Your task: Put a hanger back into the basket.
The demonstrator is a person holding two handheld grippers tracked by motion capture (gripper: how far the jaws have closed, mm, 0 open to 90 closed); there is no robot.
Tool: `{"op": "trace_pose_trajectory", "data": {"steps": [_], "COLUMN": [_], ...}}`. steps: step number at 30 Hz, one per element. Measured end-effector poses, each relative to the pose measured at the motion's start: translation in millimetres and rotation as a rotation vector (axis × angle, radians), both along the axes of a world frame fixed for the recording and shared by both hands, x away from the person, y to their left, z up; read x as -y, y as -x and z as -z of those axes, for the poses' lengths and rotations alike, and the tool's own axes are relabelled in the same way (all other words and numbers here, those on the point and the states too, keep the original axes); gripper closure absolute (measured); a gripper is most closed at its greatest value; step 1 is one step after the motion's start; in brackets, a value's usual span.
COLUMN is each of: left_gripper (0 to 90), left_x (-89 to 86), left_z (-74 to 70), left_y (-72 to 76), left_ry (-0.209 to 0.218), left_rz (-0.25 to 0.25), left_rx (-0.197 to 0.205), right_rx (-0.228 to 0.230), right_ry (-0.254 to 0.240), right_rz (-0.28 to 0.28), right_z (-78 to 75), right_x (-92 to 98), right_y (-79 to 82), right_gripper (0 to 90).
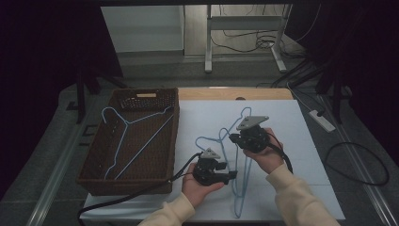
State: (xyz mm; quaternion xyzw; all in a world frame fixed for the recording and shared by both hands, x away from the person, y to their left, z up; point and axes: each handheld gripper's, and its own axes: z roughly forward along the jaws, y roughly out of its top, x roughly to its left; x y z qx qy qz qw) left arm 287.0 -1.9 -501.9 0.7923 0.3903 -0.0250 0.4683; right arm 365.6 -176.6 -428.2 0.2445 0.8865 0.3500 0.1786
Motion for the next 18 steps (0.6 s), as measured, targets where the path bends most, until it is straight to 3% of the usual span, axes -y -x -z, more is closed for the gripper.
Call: {"op": "trace_pose_trajectory", "data": {"steps": [6,11,18], "left_gripper": [48.7,62.6,70.4], "left_x": [10.4,10.8,17.0], "left_z": [7.5,9.7,13.7], "left_y": [-5.5,-8.1,-11.9], "left_ry": [0.014,0.019,0.061], "left_rz": [0.015,0.012,0.018], "left_rx": [-0.03,-0.033,-0.069], "right_rx": [0.0,0.001,0.003], "right_ry": [-0.003,-0.009,-0.011], "right_rz": [0.003,0.004,0.006], "right_z": [-0.1,-0.1,1.1], "right_x": [0.4,1.3,0.2], "right_y": [0.3,0.7,0.7], "right_gripper": [86.7,86.6,86.6]}}
